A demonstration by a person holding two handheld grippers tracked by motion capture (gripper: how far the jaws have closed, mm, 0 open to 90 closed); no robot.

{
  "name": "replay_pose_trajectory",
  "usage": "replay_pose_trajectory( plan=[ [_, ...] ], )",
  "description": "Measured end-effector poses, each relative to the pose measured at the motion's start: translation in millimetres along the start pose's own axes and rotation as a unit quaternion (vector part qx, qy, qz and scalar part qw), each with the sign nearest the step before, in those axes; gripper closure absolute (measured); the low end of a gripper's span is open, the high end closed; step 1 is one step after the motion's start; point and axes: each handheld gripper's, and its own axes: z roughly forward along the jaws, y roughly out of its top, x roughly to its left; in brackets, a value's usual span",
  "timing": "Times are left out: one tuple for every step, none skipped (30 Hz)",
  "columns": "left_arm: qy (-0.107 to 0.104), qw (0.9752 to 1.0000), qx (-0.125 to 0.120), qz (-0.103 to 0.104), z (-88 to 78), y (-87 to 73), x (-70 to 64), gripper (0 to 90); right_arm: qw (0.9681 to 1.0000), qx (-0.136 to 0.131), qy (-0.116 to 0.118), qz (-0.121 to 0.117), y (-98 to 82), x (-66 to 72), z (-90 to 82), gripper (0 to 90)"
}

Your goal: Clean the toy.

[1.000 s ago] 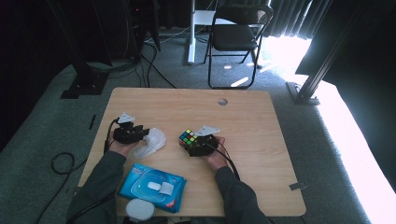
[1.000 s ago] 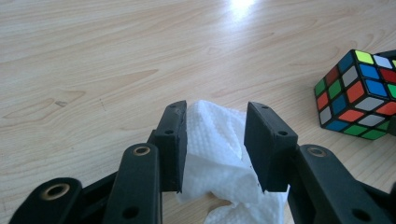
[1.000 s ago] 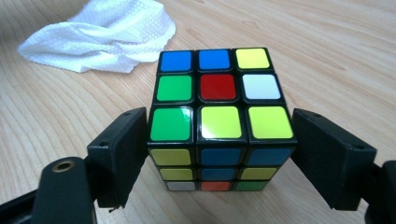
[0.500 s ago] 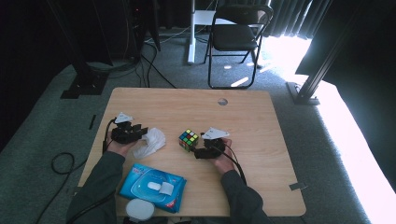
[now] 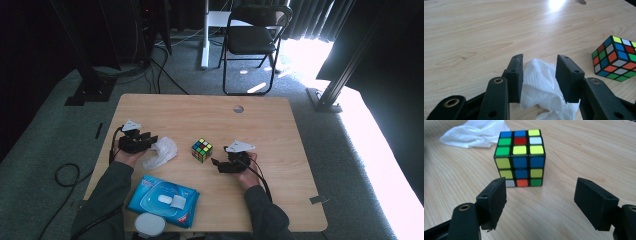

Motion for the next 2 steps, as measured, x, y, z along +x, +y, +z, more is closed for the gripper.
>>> replay_pose_trajectory(
  plan=[
    [0.0,1.0,0.0,0.0,0.0,0.0,0.0,58.1,1.0,0.0,0.0,0.0,0.0,0.0,0.0,25.7],
    [-0.001,1.0,0.005,0.001,2.1,-0.4,-0.2,58.1,1.0,0.001,0.0,0.0,-0.9,-0.6,-0.3,25.7]
  ],
)
